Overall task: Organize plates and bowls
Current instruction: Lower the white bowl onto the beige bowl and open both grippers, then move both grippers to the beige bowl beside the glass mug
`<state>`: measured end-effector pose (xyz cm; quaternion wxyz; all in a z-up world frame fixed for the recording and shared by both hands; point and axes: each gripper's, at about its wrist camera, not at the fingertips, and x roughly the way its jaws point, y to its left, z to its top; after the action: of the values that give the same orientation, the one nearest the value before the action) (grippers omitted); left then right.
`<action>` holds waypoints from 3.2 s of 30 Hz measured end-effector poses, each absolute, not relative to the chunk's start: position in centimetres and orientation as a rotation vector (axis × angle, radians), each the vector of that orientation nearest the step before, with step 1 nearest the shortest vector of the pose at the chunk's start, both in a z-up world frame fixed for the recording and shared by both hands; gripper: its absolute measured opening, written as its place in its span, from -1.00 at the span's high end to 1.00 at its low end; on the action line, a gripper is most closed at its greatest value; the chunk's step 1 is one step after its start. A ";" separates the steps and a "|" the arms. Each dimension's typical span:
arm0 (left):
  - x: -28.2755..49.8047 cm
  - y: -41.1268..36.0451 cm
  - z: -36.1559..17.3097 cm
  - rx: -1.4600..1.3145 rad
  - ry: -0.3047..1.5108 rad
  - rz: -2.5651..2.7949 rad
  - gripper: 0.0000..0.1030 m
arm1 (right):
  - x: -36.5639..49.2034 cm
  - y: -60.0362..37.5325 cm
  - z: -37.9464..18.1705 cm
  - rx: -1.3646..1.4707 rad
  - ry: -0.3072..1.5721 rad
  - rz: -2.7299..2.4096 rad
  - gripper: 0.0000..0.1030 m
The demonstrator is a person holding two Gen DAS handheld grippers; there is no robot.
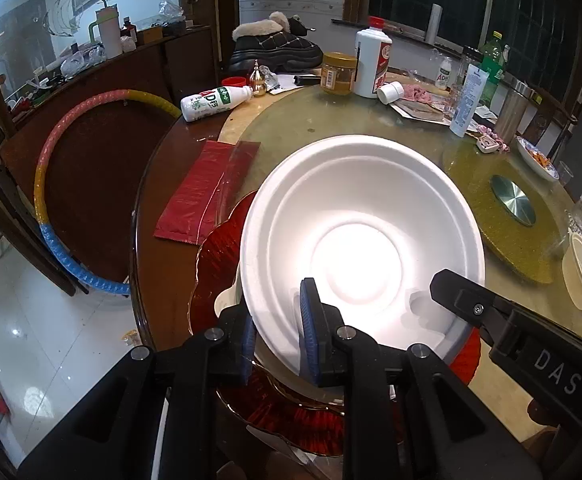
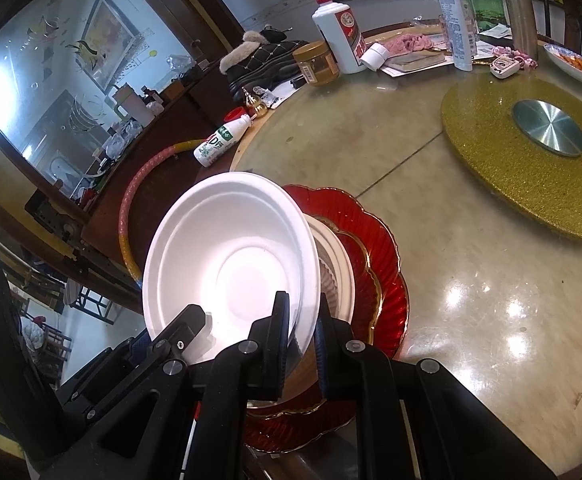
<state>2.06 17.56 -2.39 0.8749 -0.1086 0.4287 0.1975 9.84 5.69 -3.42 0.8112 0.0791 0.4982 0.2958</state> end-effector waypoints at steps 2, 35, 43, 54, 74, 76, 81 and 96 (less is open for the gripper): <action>2.1 17.5 -2.6 -0.224 0.900 0.415 0.64 | 9.9 5.6 -3.7 0.171 1.069 0.635 0.77; 2.2 17.4 -2.5 -0.228 0.904 0.427 0.59 | 9.4 5.9 -2.7 0.086 0.996 0.594 0.03; 1.7 17.1 -1.9 -0.221 0.885 0.423 0.04 | 8.8 5.7 -2.2 0.083 0.982 0.599 -0.10; 0.7 16.9 -0.4 -0.197 0.834 0.464 -0.17 | 8.0 4.8 -1.1 0.099 0.943 0.596 -0.24; 2.5 10.9 2.5 -0.172 0.728 0.378 -0.52 | 9.0 -5.5 0.0 0.067 0.820 0.350 -0.71; 3.3 9.5 2.2 -0.160 0.736 0.355 -0.52 | 9.3 -7.3 -0.2 0.065 0.817 0.308 -0.73; 5.5 6.1 1.0 -0.136 0.783 0.277 -0.53 | 9.8 -12.1 -0.5 0.070 0.793 0.201 -0.96; 14.1 -5.0 -0.5 -0.123 0.875 0.042 -0.52 | 11.7 -29.0 -0.8 0.402 0.820 0.059 -0.96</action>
<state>14.08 -5.02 -0.53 0.9039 -0.0593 0.4232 0.0201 11.68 -29.04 -0.75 0.8972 0.1940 0.3957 0.0284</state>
